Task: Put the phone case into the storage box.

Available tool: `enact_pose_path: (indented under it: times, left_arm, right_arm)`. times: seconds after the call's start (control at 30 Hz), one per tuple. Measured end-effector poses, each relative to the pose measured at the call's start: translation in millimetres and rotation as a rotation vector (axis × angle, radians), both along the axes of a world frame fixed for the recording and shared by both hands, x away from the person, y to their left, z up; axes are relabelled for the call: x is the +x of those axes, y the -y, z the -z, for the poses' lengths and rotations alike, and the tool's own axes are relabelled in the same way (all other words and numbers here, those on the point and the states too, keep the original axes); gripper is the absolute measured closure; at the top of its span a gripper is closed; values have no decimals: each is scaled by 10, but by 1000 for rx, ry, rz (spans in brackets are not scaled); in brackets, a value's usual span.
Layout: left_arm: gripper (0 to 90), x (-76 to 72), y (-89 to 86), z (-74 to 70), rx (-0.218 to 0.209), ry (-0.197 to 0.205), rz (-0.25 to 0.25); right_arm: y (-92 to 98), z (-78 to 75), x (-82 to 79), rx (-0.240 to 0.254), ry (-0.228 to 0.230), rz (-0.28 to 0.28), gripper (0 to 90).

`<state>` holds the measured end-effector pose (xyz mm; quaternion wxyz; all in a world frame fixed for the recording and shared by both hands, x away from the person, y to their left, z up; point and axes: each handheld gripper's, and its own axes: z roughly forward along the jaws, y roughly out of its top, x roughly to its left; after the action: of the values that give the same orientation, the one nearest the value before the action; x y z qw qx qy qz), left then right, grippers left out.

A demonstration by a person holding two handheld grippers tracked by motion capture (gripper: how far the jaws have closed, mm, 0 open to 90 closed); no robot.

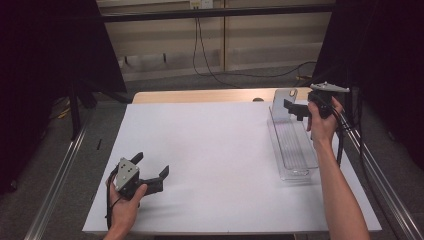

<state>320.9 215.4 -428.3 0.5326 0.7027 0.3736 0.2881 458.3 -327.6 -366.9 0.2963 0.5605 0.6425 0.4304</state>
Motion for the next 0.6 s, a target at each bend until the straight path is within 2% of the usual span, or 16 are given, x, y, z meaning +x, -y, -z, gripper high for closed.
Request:
enact_pose_path:
  times: [0.07,0.17,0.5,0.6]
  left_arm:
    - [23,3,0,4,-11,-16,2]
    - [23,-5,-8,-2,-10,-9,0]
    - [23,-40,-43,-28,-6,6,0]
    - [24,-52,-53,-27,-22,6,-7]
  right_arm:
    - [-1,15,-27,-7,7,-1,22]
    - [-9,44,-74,-28,41,12,17]
    - [-28,100,-223,-16,101,-7,24]
    - [-21,110,-270,-17,119,-6,31]
